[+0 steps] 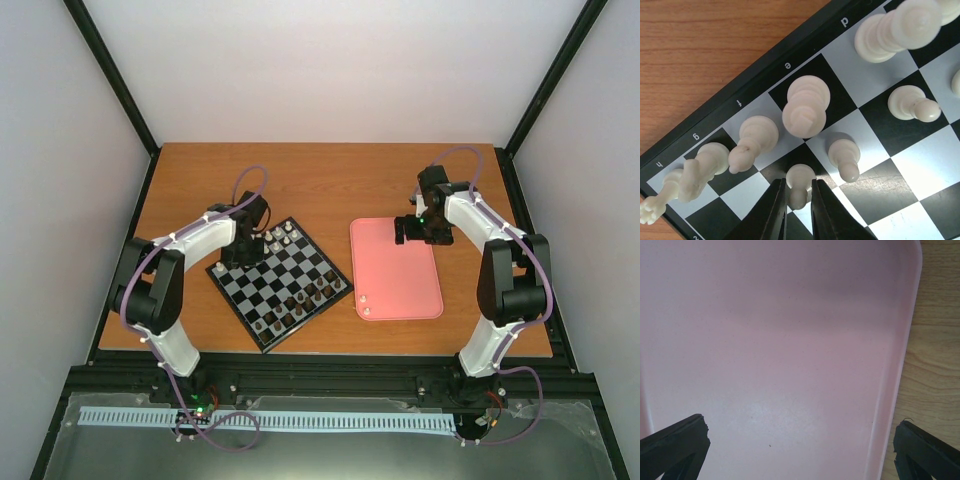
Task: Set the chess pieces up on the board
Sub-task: Place the chess piece on the chessboard, then pick up the chess piece from the storage box.
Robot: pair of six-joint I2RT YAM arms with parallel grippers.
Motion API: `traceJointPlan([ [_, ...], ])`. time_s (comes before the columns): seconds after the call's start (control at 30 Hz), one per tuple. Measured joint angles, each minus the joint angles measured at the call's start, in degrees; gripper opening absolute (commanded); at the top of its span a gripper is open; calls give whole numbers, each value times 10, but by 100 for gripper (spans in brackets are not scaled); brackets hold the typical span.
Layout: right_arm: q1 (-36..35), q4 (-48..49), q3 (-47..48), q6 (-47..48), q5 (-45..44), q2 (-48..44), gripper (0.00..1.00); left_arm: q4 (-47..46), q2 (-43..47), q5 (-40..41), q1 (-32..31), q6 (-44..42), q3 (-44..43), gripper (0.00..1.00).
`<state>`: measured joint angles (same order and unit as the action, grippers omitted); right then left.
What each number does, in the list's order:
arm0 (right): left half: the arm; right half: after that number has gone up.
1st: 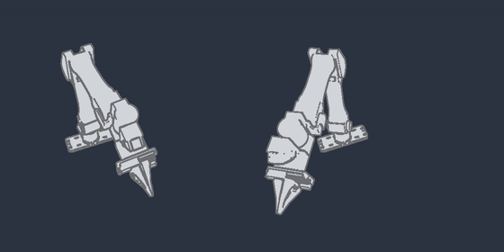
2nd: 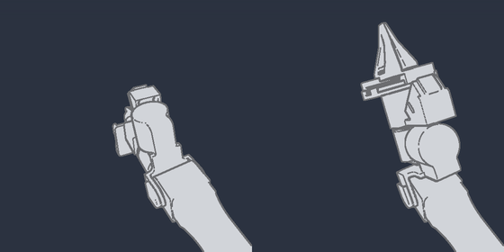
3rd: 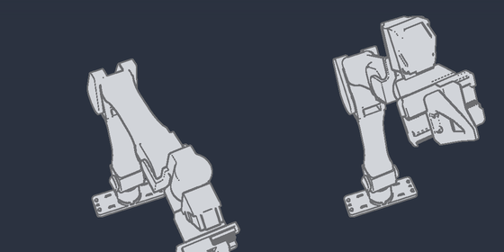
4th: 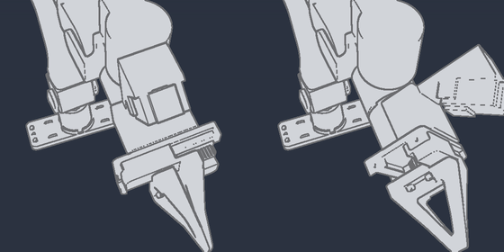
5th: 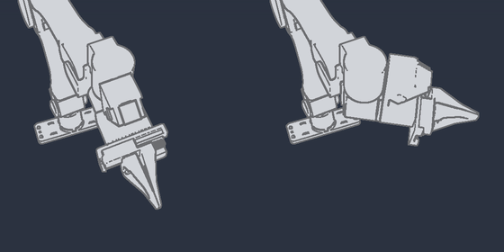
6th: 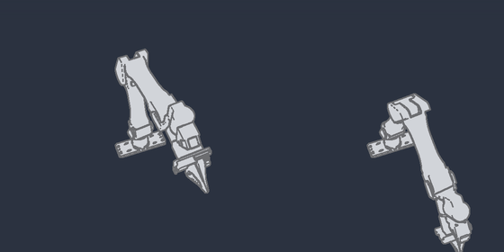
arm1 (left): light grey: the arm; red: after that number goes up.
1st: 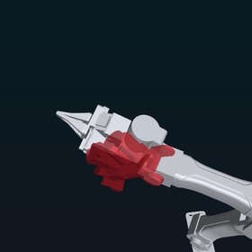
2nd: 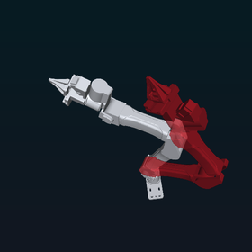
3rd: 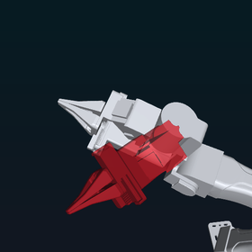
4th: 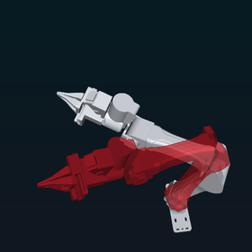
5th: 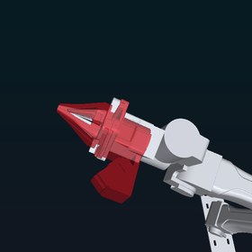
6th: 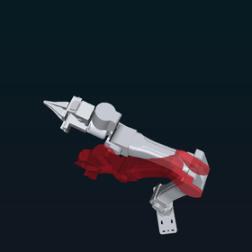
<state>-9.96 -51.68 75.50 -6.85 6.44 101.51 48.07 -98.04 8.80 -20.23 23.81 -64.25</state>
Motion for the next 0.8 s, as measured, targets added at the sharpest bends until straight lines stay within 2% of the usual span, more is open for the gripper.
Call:
traceJointPlan([
  [0.17, 0, 0, 0, 0, 0, 0, 100, 0, 0, 0, 0, -3, 0, 24],
  [0.33, 0, 0, 0, 0, 0, 0, 100, 11, 16, 0, 0, -7, 2, 34],
  [0.4, 0, 0, 0, 0, 0, 0, 100, 22, 35, 0, 0, -7, 2, 46],
  [0.47, 0, -1, 0, 0, 0, 0, 100, 39, 64, -7, 0, -7, 2, 65],
  [0.6, 0, -5, 0, 0, -2, 0, 100, 75, 143, -37, -1, -14, 1, 95],
  [0.67, 0, -9, 0, 0, -2, 0, 100, 97, 178, -50, -9, -21, -8, 99],
  [0.8, 0, -14, 0, -1, -5, 0, 100, 123, 210, -71, -50, -32, -45, 100],
])
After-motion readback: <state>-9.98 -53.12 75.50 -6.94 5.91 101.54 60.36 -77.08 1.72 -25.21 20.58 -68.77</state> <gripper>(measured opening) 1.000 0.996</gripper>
